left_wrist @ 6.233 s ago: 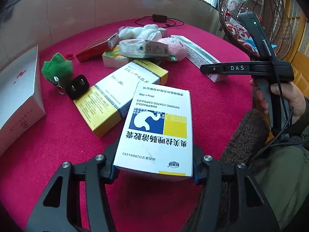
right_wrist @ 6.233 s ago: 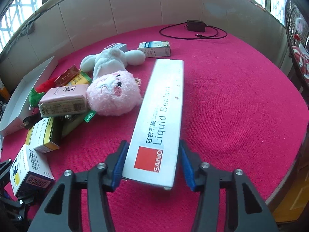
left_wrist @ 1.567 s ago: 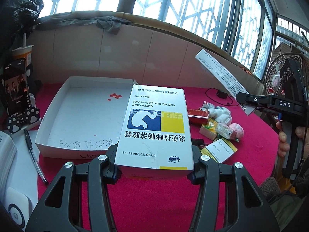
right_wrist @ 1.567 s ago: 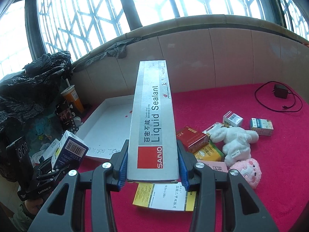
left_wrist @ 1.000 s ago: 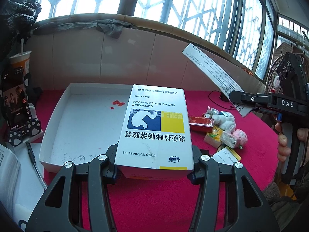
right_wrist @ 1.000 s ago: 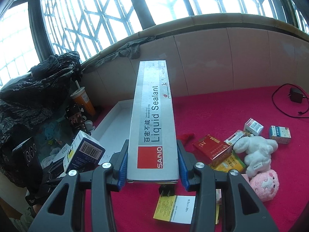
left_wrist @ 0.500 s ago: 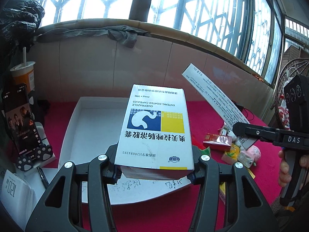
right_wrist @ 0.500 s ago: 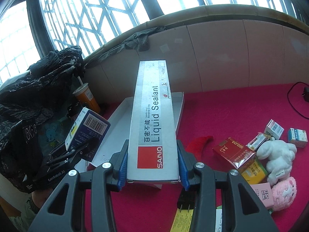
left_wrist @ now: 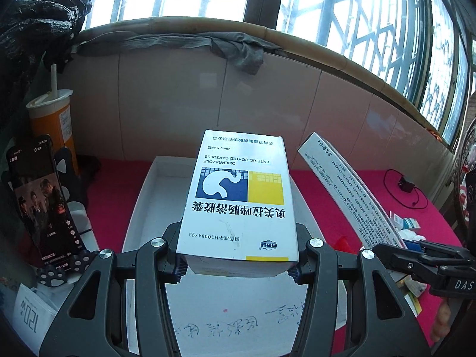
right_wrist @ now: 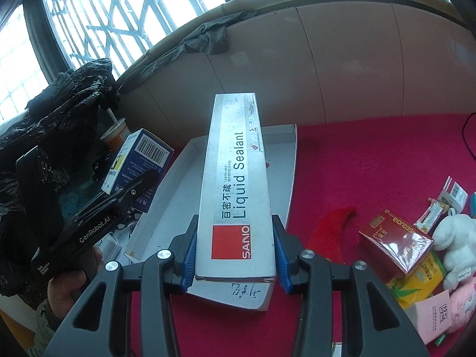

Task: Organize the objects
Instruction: 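Lower the capsule box into the tray with left tool while right tool lowers the sealant box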

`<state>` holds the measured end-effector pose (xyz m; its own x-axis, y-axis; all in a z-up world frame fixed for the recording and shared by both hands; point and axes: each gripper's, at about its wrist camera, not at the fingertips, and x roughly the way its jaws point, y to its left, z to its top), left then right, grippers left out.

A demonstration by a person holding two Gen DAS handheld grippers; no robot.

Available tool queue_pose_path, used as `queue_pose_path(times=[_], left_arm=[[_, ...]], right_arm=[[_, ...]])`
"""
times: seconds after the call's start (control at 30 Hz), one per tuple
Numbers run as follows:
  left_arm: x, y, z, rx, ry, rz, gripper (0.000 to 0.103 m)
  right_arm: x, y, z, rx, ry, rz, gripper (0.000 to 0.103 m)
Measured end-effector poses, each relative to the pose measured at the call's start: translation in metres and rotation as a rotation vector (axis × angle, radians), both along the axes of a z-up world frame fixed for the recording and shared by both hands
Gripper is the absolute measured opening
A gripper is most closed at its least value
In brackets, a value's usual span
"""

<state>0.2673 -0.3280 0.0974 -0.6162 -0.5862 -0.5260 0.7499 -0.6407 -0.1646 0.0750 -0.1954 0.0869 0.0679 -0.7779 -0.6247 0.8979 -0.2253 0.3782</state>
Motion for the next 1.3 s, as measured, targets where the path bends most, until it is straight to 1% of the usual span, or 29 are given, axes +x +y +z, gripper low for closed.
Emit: queue_pose_path(times=[0.1,0.17,0.3,0.47,0.6,0.7,0.83,0.87,0.9,0.93,0.97,1.0,1.07,1.13,1.23,1.27,1.3], left_arm=[[-0.003,-0.012,-0.002,0.005,-0.020,0.022,0.051],[-0.004,-0.021,-0.005,0.025,-0.025,0.039,0.051],[-0.008,-0.032,-0.015,0.049,-0.047,0.066,0.051],[-0.007,-0.039,-0.034,0.089,-0.073,0.087,0.051],[-0.005,-0.044,-0.044,0.108,-0.085,0.101,0.051],[-0.003,-0.049,-0.047,0.124,-0.086,0.115,0.051],[-0.001,-0.053,-0.048,0.152,-0.079,0.122,0.053],[-0.001,-0.053,-0.048,0.152,-0.081,0.131,0.055],[0.001,-0.051,-0.047,0.148,-0.077,0.134,0.063],[0.002,-0.050,-0.045,0.140,-0.071,0.139,0.079],[0.004,-0.047,-0.044,0.128,-0.064,0.149,0.086],[0.007,-0.044,-0.042,0.112,-0.057,0.160,0.092],[0.011,-0.036,-0.038,0.085,-0.044,0.179,0.102],[0.014,-0.027,-0.034,0.067,-0.042,0.198,0.103],[0.019,-0.016,-0.027,0.056,-0.019,0.210,0.103],[0.020,-0.012,-0.025,0.056,-0.010,0.213,0.103],[0.022,-0.008,-0.025,0.058,-0.003,0.219,0.103]], right_arm=[[0.006,-0.016,-0.004,0.021,-0.018,0.012,0.044],[0.009,-0.025,-0.009,0.036,-0.025,0.015,0.044],[0.013,-0.042,-0.024,0.072,-0.035,-0.006,0.044],[0.020,-0.055,-0.041,0.113,0.015,-0.013,0.044],[0.020,-0.060,-0.050,0.136,0.029,-0.024,0.044],[0.022,-0.067,-0.053,0.145,0.043,-0.024,0.044],[0.029,-0.073,-0.051,0.130,0.080,-0.016,0.046],[0.030,-0.073,-0.051,0.128,0.085,-0.017,0.048],[0.031,-0.072,-0.051,0.125,0.088,-0.017,0.057],[0.031,-0.070,-0.050,0.122,0.093,-0.015,0.065],[0.031,-0.067,-0.050,0.118,0.099,-0.014,0.082],[0.032,-0.063,-0.049,0.111,0.110,-0.013,0.085],[0.033,-0.054,-0.046,0.096,0.141,-0.008,0.085],[0.034,-0.045,-0.041,0.079,0.158,-0.008,0.085],[0.032,-0.030,-0.033,0.046,0.163,-0.021,0.085],[0.032,-0.025,-0.029,0.031,0.160,-0.023,0.087],[0.032,-0.019,-0.025,0.010,0.153,-0.023,0.092]])
